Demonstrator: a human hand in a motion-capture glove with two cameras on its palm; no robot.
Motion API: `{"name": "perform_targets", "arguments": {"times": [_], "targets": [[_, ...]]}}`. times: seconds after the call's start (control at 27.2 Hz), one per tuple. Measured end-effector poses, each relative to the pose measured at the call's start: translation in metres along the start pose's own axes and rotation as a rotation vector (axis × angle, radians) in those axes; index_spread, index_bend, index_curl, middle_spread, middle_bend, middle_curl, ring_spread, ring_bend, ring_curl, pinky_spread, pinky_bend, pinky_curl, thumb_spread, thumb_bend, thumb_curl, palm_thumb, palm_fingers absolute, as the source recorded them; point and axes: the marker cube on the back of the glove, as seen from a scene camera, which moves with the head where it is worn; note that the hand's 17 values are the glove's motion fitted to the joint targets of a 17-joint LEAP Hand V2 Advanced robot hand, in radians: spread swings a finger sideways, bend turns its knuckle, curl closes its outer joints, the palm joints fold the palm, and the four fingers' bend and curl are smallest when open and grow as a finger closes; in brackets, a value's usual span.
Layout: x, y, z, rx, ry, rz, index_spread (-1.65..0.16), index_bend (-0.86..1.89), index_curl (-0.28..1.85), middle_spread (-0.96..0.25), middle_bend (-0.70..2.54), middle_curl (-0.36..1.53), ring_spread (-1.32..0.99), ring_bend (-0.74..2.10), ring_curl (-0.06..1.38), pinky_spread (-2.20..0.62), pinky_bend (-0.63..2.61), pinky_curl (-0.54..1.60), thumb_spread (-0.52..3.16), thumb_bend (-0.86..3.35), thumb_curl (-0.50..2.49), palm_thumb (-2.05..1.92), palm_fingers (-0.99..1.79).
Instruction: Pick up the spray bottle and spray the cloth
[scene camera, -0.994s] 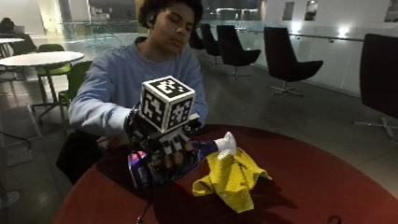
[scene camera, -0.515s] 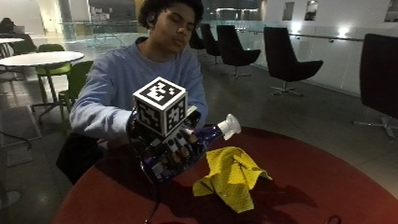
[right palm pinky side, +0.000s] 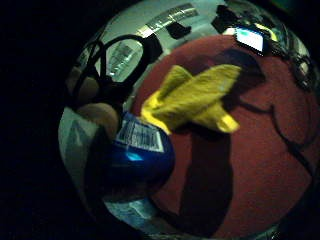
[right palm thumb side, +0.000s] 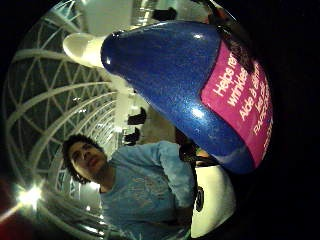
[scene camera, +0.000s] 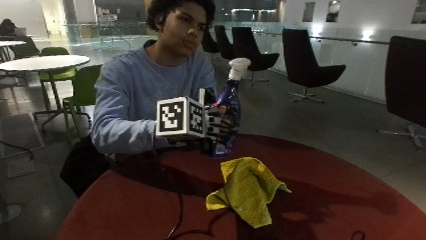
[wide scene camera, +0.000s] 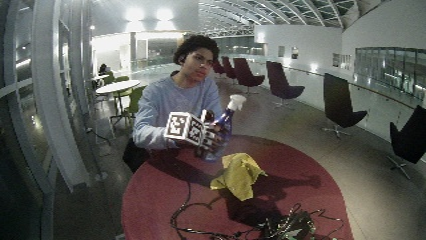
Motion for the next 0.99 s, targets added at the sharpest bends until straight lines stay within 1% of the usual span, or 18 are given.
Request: {"name": "perform_targets", "arguments": {"times": [0.11, 0.22, 0.29, 0.55, 0.7, 0.81, 0.92, 0.99], "targets": [[-0.017, -0.011, 0.041, -0.016, -0.151, -0.070, -0.29, 0.07, 0.16, -0.08, 0.28, 0.45, -0.07, 0.56, 0.39, 0.00, 0.37, 0.37, 0.78, -0.02, 0.57, 0.94, 1.00], [-0.031, -0.026, 0.089, -0.075, -0.271, -0.084, -0.30, 0.08, 0.16, -0.08, 0.28, 0.45, -0.08, 0.56, 0.39, 0.00, 0.35, 0.36, 0.79, -0.02, 0.57, 0.95, 0.99], [-0.037, -0.034, 0.122, -0.122, -0.289, -0.092, -0.30, 0.10, 0.17, -0.08, 0.30, 0.45, -0.08, 0.56, 0.39, 0.03, 0.27, 0.35, 0.79, -0.02, 0.56, 0.95, 0.94], [-0.025, -0.056, 0.207, -0.206, -0.266, -0.122, -0.32, 0.11, 0.19, -0.09, 0.28, 0.44, -0.08, 0.50, 0.38, 0.05, 0.27, 0.35, 0.80, -0.02, 0.56, 0.98, 0.89], [-0.026, -0.066, 0.235, -0.154, -0.326, -0.095, -0.32, 0.10, 0.19, -0.09, 0.26, 0.44, -0.08, 0.48, 0.37, 0.05, 0.28, 0.36, 0.80, -0.02, 0.56, 0.99, 0.88], [-0.024, -0.067, 0.245, -0.136, -0.306, -0.103, -0.32, 0.10, 0.20, -0.08, 0.25, 0.43, -0.08, 0.47, 0.36, 0.05, 0.29, 0.36, 0.81, -0.02, 0.56, 1.00, 0.88], [-0.017, -0.063, 0.248, -0.153, -0.274, -0.113, -0.33, 0.10, 0.20, -0.09, 0.25, 0.43, -0.08, 0.47, 0.36, 0.05, 0.29, 0.37, 0.81, -0.02, 0.55, 1.00, 0.88], [-0.007, -0.057, 0.249, -0.195, -0.224, -0.122, -0.33, 0.10, 0.20, -0.09, 0.25, 0.43, -0.08, 0.47, 0.36, 0.05, 0.28, 0.37, 0.81, -0.02, 0.55, 1.00, 0.88]]}}
